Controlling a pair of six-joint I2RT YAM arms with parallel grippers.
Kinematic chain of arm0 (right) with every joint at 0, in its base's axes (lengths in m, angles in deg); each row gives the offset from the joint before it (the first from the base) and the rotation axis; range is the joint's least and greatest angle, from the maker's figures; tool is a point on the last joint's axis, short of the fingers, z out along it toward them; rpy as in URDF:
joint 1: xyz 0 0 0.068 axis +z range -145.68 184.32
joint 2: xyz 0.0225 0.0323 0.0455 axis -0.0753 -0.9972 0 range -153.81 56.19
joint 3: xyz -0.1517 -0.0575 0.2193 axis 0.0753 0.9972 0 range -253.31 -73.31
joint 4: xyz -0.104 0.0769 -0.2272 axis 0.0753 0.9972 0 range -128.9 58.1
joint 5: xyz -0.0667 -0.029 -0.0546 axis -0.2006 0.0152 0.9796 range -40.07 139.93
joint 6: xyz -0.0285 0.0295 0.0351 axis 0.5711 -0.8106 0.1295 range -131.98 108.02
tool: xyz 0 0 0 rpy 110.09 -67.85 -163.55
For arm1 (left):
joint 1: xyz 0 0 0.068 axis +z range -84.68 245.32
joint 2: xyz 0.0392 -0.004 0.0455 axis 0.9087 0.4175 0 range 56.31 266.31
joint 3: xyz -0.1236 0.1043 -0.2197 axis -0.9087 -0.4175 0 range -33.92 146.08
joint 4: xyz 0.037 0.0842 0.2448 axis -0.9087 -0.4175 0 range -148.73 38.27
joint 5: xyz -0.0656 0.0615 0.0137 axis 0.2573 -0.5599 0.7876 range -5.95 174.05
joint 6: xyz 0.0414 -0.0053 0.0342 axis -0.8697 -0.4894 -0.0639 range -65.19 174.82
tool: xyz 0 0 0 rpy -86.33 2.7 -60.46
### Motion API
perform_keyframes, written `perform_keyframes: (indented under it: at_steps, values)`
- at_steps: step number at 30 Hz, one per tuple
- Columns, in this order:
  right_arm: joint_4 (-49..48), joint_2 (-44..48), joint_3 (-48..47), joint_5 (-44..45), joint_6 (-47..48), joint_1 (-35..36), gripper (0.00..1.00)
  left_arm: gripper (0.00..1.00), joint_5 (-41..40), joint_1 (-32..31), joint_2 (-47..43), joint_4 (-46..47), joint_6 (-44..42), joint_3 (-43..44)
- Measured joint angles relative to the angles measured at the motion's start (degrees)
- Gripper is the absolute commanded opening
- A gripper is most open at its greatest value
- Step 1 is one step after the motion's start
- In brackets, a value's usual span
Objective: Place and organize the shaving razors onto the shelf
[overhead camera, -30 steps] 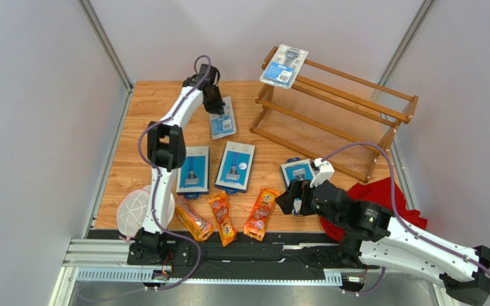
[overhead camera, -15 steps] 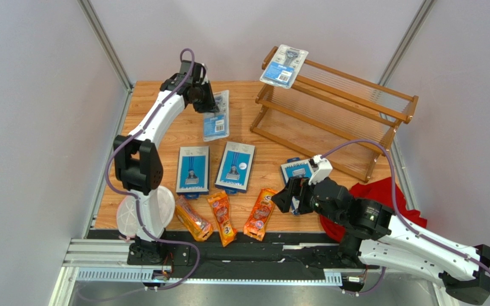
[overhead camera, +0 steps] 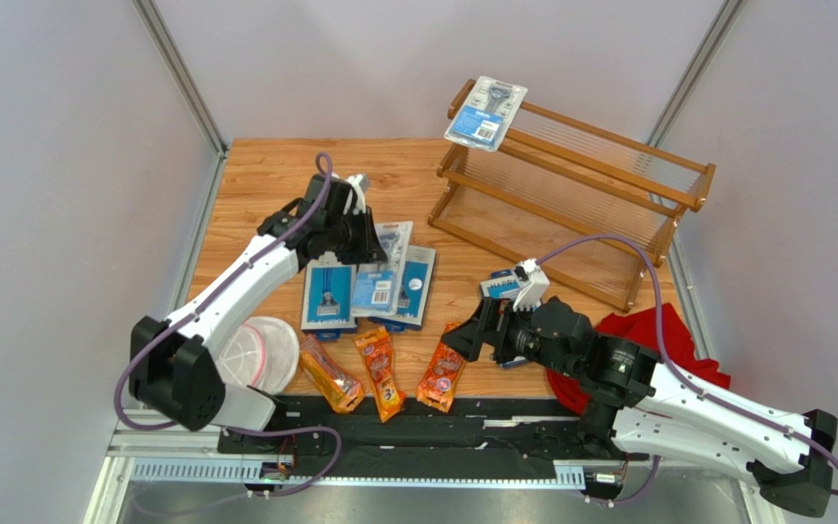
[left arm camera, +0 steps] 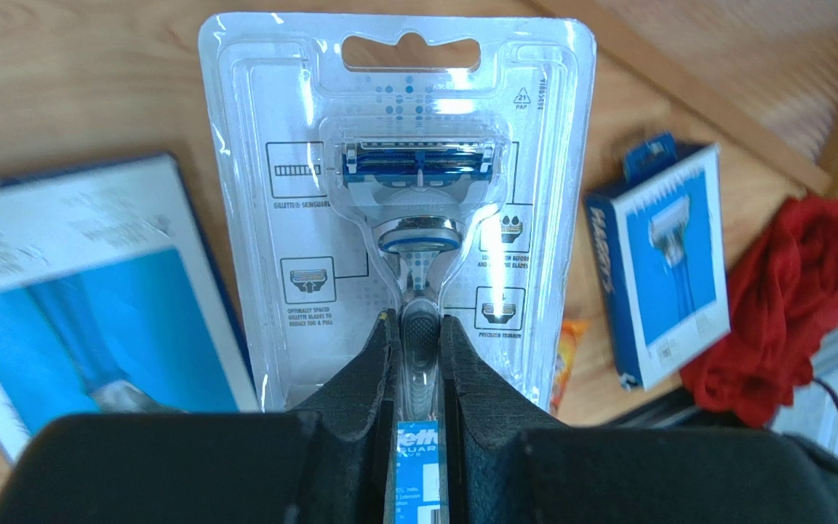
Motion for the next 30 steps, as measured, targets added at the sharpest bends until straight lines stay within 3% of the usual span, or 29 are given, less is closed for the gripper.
perform_keyframes:
  at_steps: [7, 14, 21, 30]
  values:
    - [-6.67, -0.81, 3.45, -3.3, -3.34, 0.17, 0.98, 0.0, -2.51, -5.33, -12.22, 0.98, 4.33, -12.04]
    - [-11.52, -4.66, 4.11, -3.85, -5.03, 2.67, 0.98, 0.0, -7.1, -8.87, -18.58, -0.35, 7.23, -14.01]
    - [-13.51, -10.38, 3.15, -3.63, -5.31, 5.16, 0.97, 0.0, -10.45, -12.79, -18.34, -1.55, 8.98, -13.77]
    - [-17.11, -14.21, 1.49, -3.63, -5.35, 6.16, 0.91, 0.0, -13.55, -20.39, -11.69, -2.54, 9.62, -8.59]
